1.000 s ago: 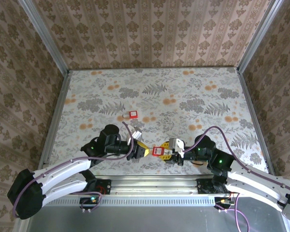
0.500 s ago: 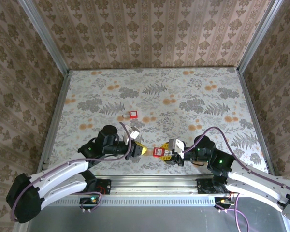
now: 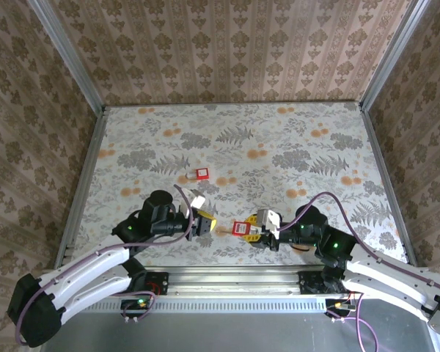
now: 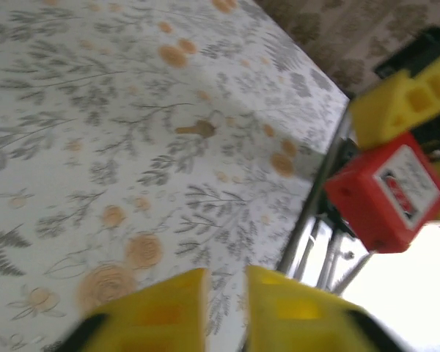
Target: Unlock with the key
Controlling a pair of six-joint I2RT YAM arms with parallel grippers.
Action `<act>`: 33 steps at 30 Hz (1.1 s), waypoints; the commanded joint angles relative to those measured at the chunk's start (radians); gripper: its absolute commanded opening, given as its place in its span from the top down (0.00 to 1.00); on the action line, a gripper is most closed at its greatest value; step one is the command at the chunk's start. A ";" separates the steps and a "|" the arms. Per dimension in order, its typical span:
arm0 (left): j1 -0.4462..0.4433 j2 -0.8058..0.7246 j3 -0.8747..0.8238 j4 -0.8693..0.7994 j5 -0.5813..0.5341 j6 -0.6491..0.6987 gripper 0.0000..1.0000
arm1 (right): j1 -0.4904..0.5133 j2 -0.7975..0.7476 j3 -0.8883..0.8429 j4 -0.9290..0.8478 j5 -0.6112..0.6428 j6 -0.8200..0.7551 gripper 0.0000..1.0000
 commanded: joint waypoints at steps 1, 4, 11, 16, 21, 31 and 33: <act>0.013 -0.054 0.004 -0.056 -0.099 -0.010 0.52 | -0.003 -0.017 -0.001 0.037 0.019 -0.012 0.99; 0.017 -0.120 0.024 -0.075 -0.152 -0.033 0.32 | -0.003 -0.013 0.001 0.036 0.026 -0.014 0.99; 0.018 -0.113 0.086 -0.093 -0.158 -0.040 0.25 | -0.003 0.022 -0.001 0.057 0.091 -0.013 0.99; 0.018 -0.067 0.114 -0.097 -0.196 -0.013 0.25 | -0.004 0.084 -0.022 0.155 0.229 0.052 0.97; 0.020 -0.055 0.140 -0.096 -0.239 0.025 0.24 | -0.004 0.208 -0.027 0.270 0.313 0.144 0.97; 0.022 -0.038 0.172 -0.135 -0.265 0.072 0.24 | -0.040 0.536 0.017 0.518 0.451 0.212 0.98; 0.023 -0.036 0.173 -0.133 -0.267 0.075 0.24 | -0.075 0.591 0.032 0.564 0.447 0.245 0.98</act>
